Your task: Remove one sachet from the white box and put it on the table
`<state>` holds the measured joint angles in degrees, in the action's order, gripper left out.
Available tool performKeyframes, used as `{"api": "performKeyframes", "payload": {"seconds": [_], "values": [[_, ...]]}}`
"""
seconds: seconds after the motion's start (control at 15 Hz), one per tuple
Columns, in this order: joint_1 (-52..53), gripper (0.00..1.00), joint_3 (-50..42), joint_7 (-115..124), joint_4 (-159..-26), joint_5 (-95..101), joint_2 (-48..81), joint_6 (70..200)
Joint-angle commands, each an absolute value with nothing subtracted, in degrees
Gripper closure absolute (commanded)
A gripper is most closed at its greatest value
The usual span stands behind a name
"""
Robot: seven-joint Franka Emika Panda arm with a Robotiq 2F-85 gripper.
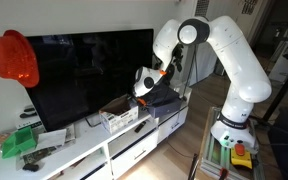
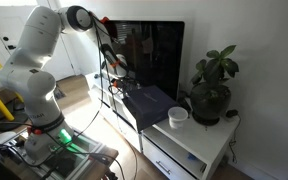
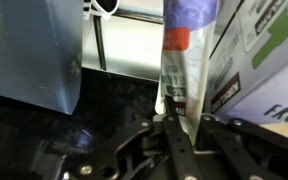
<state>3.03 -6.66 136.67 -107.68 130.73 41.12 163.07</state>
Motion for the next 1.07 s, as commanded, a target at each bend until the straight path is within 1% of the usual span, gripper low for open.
{"api": "performKeyframes", "payload": {"seconds": [0.0, 0.27, 0.6, 1.0], "values": [[3.80, 0.97, -6.81, 132.44, -104.82, 126.23, 43.16, 167.99], [3.71, 0.97, -6.75, 128.72, -103.90, 120.60, 43.89, 170.60], [4.55, 0.97, -6.73, 124.13, -104.32, 111.12, 44.05, 170.40], [4.23, 0.97, -5.29, 111.65, -106.63, 92.24, 43.84, 169.28]]}}
